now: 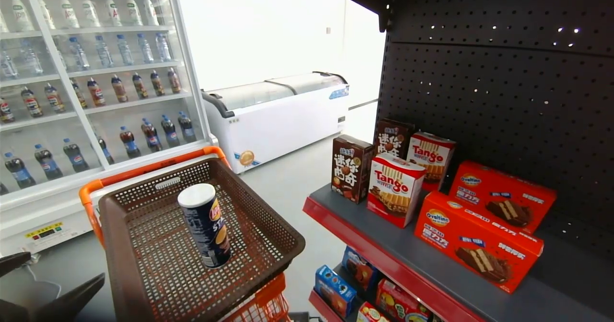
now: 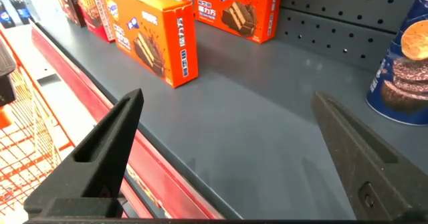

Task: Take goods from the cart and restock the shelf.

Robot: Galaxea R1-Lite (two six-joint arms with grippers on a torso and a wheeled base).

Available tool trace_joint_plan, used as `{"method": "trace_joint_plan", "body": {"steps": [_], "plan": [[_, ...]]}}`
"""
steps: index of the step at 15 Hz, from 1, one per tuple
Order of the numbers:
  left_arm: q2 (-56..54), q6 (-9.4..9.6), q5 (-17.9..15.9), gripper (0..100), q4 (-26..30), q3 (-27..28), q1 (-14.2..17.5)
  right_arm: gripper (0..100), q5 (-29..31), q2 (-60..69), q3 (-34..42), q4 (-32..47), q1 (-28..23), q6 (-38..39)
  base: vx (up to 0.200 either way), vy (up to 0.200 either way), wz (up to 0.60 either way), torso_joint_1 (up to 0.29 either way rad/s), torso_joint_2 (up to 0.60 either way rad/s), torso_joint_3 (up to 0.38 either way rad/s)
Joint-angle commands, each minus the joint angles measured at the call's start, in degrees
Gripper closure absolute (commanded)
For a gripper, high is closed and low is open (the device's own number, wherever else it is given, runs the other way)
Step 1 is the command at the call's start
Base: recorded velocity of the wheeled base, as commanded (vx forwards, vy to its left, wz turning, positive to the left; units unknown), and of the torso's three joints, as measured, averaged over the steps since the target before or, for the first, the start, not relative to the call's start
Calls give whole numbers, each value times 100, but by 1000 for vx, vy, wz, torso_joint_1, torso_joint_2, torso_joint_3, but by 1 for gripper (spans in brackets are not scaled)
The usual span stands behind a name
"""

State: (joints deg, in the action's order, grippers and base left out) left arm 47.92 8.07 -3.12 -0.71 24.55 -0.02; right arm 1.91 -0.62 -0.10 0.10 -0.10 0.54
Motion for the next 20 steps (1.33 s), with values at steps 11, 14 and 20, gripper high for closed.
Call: {"method": "trace_joint_plan", "body": {"steps": [11,14,20], "plan": [[4199,-25,-224,0,-4500,-812,125,0,-7,-8,1,-1,1,-1,0,0,0,0,0,0],[4981,-25,-215,0,-5220,-618,-59,0,-7,-8,1,-1,1,-1,0,0,0,0,0,0],[6502,-34,-206,0,-6679,-451,-191,0,2,-8,1,-1,1,-1,0,0,0,0,0,0]]}}
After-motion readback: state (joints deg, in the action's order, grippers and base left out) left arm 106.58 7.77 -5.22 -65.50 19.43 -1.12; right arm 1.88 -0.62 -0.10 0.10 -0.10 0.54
